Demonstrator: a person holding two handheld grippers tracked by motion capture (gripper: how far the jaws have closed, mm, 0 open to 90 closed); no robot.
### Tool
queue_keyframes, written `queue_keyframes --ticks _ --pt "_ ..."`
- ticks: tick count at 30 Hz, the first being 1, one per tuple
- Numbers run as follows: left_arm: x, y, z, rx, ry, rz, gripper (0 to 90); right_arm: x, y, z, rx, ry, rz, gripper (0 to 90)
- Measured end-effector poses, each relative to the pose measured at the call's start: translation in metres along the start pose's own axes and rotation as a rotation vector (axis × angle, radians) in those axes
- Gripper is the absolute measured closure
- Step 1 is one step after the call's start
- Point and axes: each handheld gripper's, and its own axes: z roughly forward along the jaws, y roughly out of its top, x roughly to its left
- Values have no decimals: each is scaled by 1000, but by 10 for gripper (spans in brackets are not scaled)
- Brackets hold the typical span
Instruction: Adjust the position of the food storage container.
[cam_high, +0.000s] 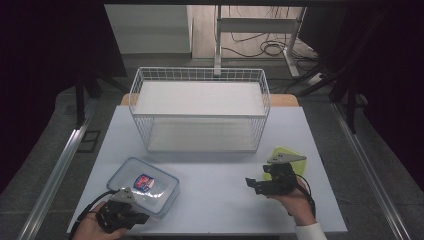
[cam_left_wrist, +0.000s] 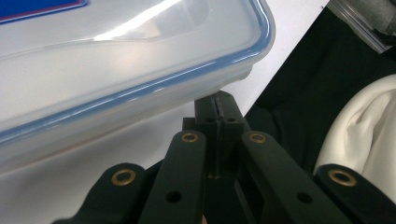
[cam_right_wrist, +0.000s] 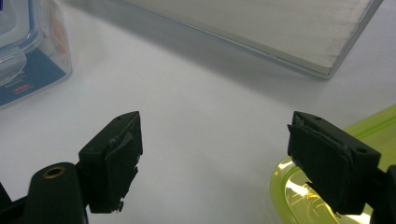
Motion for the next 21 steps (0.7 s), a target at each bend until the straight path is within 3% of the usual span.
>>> queue_keyframes --ticks 5,14,21 --pt "0 12 12 -37 11 -29 899 0 1 -1 1 -2 1 180" --pt "1 29 27 -62 23 -39 897 2 2 0 6 1 -4 180" --pt "-2 35 33 -70 13 -30 896 3 5 -5 -33 -21 -8 184"
